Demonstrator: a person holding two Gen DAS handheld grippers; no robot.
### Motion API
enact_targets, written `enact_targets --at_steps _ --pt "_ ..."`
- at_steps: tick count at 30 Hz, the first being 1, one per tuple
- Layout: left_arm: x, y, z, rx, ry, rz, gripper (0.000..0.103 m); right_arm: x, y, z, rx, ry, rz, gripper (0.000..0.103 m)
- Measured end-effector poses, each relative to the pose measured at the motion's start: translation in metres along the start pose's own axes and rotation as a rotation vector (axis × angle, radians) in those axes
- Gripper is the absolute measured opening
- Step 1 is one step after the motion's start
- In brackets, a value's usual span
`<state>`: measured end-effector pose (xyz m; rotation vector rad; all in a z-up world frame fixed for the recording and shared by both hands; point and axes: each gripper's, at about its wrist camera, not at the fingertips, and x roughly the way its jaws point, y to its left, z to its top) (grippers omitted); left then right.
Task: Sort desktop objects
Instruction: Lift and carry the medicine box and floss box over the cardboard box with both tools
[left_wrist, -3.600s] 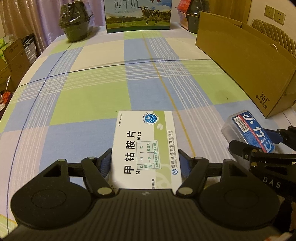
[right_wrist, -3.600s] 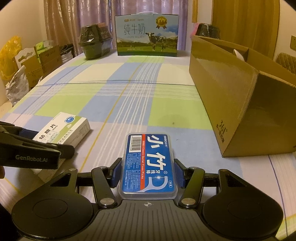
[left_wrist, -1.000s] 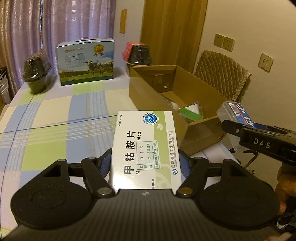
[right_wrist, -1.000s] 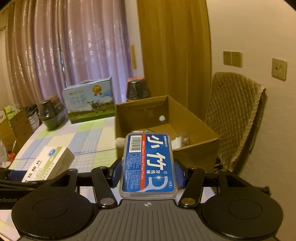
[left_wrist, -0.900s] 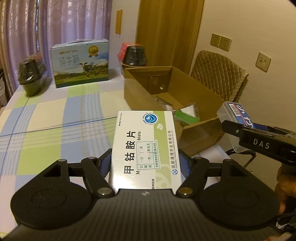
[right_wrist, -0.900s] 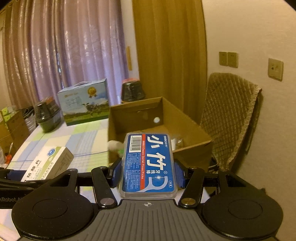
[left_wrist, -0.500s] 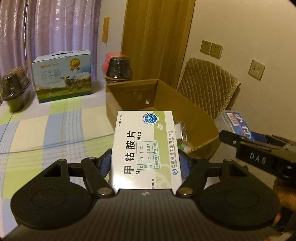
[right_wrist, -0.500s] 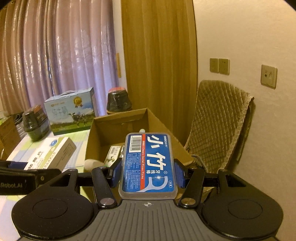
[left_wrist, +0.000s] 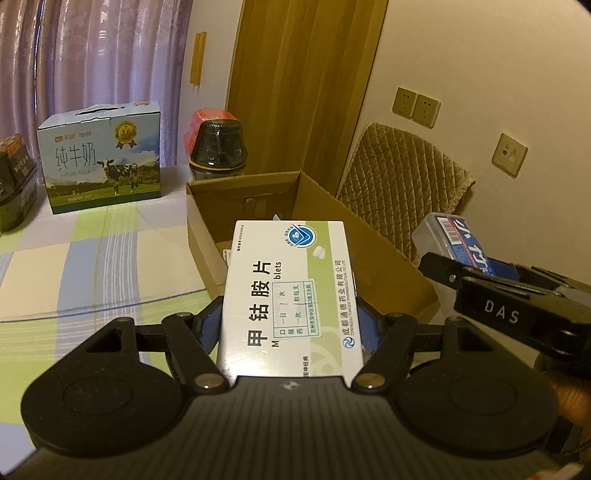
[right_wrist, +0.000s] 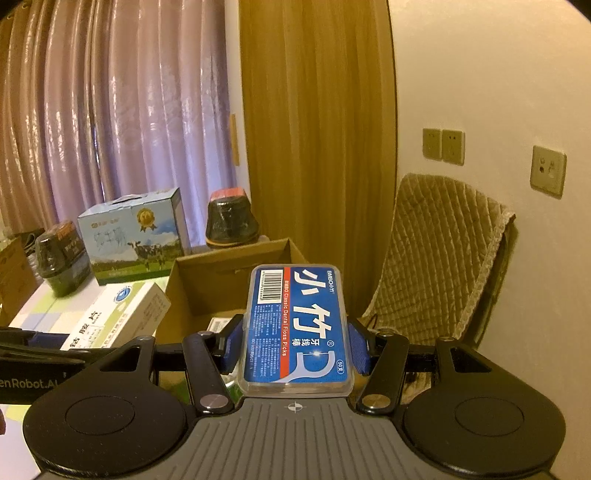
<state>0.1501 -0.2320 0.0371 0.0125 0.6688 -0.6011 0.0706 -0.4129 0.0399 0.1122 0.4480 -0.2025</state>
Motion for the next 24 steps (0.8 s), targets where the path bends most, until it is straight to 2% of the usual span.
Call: enact_targets --at_steps 11,24 --pt "0.032 0.004 0.031 -0.013 -0.012 0.000 0.067 0.036 -0.007 0.019 -0.027 0.004 -0.007 0.054" --pt "0.066 0.001 0.046 -0.031 0.005 -0.018 0.067 0.070 -0.011 0.029 -0.059 0.011 0.001 0.054"
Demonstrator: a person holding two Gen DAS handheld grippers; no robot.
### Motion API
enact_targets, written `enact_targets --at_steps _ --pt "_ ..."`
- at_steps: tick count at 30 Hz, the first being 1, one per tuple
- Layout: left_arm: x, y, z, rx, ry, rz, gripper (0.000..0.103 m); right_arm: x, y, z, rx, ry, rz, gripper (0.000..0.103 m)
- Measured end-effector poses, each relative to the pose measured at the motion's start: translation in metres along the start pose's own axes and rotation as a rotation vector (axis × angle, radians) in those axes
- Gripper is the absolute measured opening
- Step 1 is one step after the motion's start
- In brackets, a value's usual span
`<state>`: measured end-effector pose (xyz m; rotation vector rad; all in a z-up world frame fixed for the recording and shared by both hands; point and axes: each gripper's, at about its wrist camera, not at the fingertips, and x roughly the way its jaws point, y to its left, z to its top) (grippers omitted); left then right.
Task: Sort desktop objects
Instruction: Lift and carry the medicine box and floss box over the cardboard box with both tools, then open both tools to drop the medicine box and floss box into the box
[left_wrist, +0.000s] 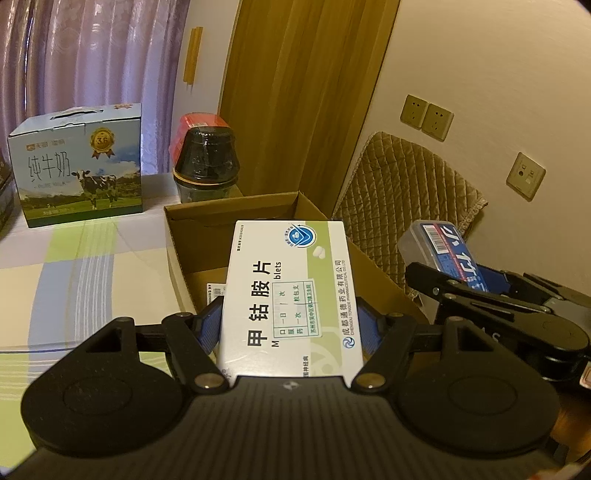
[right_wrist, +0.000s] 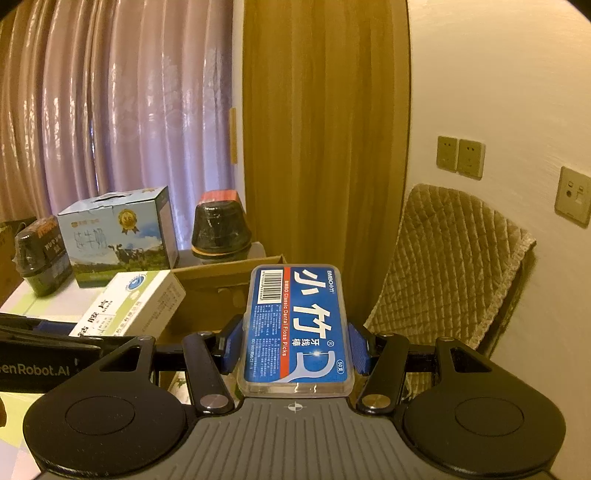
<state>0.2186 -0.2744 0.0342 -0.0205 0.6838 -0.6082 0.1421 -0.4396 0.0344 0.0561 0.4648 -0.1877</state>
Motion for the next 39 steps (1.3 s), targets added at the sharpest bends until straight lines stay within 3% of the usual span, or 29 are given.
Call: enact_targets --at_steps 21,39 --pt "0.047 0.023 0.023 -0.080 0.035 -0.002 0.068 0.034 -0.005 0.003 0.015 0.017 0.003 0.054" --pt "0.022 0.040 0.015 -0.084 0.014 0.042 0.070 0.032 0.013 0.001 -0.003 0.024 0.035 0.054"
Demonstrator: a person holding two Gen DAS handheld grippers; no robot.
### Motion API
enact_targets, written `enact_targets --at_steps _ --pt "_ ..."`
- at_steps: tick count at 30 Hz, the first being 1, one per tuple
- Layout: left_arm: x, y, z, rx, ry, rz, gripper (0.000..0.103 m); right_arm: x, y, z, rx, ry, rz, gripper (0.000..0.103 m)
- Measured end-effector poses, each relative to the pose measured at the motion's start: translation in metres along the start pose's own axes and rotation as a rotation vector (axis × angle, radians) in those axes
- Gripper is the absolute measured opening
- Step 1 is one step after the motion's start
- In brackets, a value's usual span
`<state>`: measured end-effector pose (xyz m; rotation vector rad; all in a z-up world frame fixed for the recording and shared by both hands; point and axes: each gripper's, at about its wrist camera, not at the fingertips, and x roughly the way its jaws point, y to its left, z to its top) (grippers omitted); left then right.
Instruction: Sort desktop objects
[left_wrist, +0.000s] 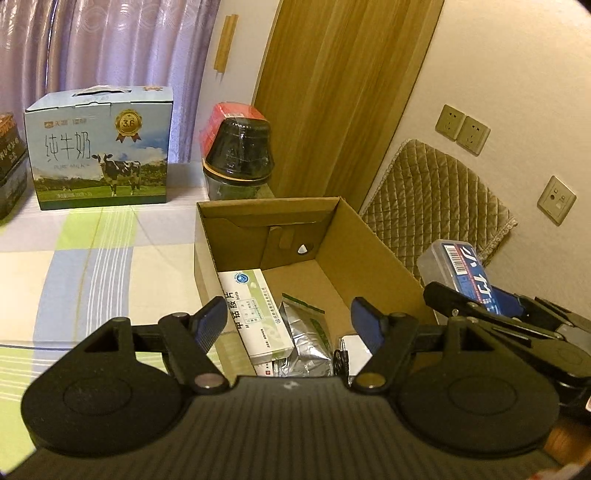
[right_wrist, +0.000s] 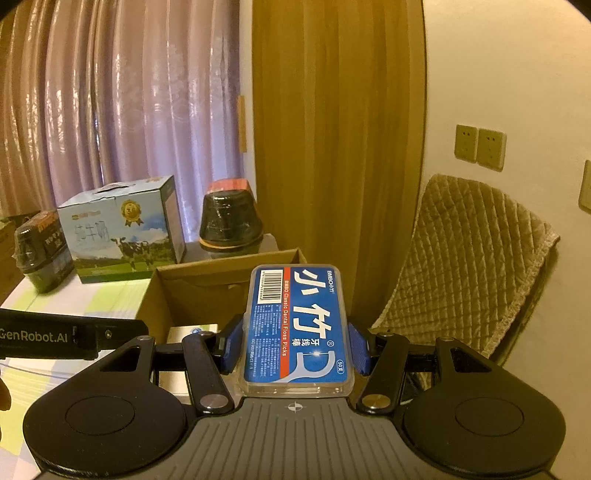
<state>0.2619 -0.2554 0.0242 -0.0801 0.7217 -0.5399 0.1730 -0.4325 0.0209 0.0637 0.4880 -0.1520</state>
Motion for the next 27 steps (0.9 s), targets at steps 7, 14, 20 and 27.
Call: enact_targets --at_steps 7,14,20,27 --pt "-0.004 0.003 0.001 -0.002 -0.001 0.002 0.070 0.000 0.006 0.003 -0.008 -0.004 0.005 0.054" --pt "-0.007 0.007 0.001 -0.007 -0.005 0.005 0.071 0.006 0.009 0.005 -0.010 0.011 0.017 0.054" --pt "-0.014 0.019 -0.004 -0.027 -0.005 0.026 0.074 0.014 0.009 0.014 0.008 0.010 0.045 0.084" --pt "-0.041 0.025 -0.024 -0.028 0.003 0.058 0.087 -0.019 -0.005 0.002 0.069 0.035 0.043 0.092"
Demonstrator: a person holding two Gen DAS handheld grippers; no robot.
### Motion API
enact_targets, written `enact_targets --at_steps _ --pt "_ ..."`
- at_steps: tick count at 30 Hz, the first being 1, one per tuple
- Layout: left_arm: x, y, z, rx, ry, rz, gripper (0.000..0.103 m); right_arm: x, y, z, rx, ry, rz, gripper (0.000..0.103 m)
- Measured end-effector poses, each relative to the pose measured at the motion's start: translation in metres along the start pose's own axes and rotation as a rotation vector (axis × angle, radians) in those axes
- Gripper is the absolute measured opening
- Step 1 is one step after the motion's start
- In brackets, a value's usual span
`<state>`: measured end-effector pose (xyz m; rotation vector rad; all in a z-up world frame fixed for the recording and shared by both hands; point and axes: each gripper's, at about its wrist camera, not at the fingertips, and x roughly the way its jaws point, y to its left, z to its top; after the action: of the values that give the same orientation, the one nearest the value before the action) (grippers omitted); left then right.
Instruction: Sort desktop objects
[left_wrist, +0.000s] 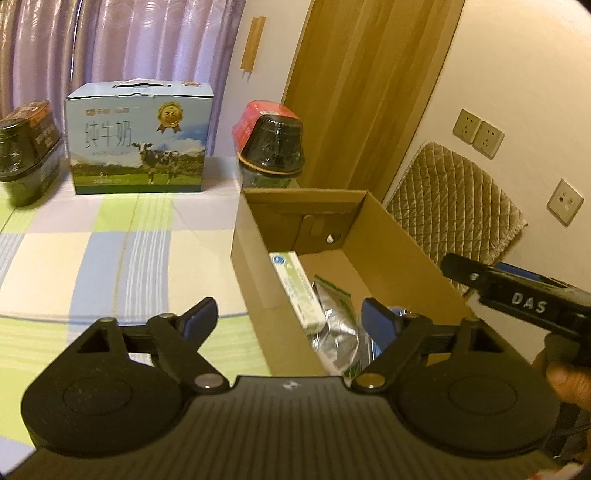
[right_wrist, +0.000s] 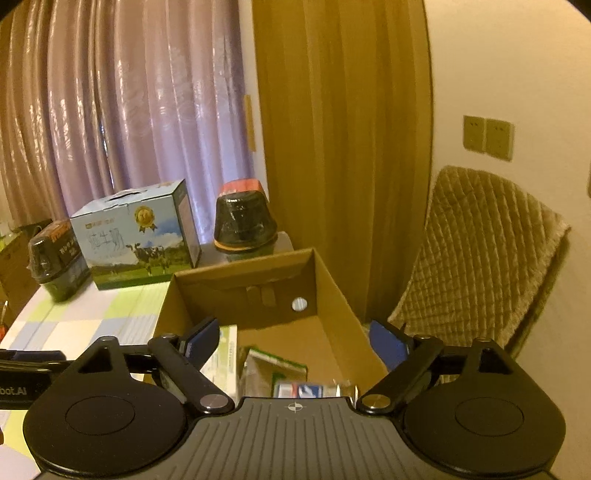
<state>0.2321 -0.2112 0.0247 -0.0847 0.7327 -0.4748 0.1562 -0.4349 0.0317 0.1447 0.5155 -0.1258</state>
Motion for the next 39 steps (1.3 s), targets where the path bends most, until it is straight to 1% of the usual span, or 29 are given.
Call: enact_targets --at_steps 1,2,4,6,7,10,15,20,23,26,29,33,39 --pt "-0.006 -0.001 -0.005 0.005 0.002 0.009 0.090 -0.008 -0.003 -0.004 0.014 0.012 -0.002 0.097" --pt "-0.012 -0.002 -0.010 0.009 0.003 0.013 0.092 -0.016 -0.005 -0.007 0.028 0.027 -0.005 0.100" --pt "-0.024 -0.006 -0.020 0.017 0.013 0.013 0.099 -0.034 -0.009 -0.015 0.048 0.051 -0.007 0.101" --pt "-0.037 -0.009 -0.031 0.014 0.018 0.015 0.102 -0.054 -0.010 -0.023 0.053 0.084 -0.033 0.101" --pt "-0.044 -0.011 -0.036 0.014 0.019 0.016 0.102 -0.063 -0.011 -0.027 0.054 0.099 -0.044 0.101" --pt "-0.064 -0.018 -0.049 0.026 0.032 0.021 0.102 -0.091 -0.009 -0.034 0.041 0.130 -0.037 0.101" --pt "-0.101 -0.031 -0.069 0.049 0.023 0.035 0.102 -0.135 -0.003 -0.044 0.024 0.131 -0.031 0.101" --pt "-0.132 -0.035 -0.089 0.029 0.041 0.010 0.102 -0.168 0.005 -0.051 0.017 0.138 -0.019 0.101" --pt "-0.147 -0.038 -0.098 0.026 0.044 0.009 0.102 -0.184 0.011 -0.058 -0.002 0.149 -0.014 0.101" --pt "-0.157 -0.039 -0.106 0.035 0.055 0.025 0.102 -0.196 0.016 -0.065 -0.026 0.161 -0.006 0.101" --pt "-0.165 -0.039 -0.112 0.028 0.056 0.047 0.102 -0.205 0.017 -0.069 -0.013 0.162 -0.004 0.101" --pt "-0.175 -0.039 -0.121 0.025 0.043 0.060 0.102 -0.212 0.017 -0.070 -0.002 0.156 -0.002 0.101" --pt "-0.181 -0.037 -0.127 0.018 0.045 0.064 0.102 -0.218 0.019 -0.071 -0.002 0.149 -0.007 0.101"
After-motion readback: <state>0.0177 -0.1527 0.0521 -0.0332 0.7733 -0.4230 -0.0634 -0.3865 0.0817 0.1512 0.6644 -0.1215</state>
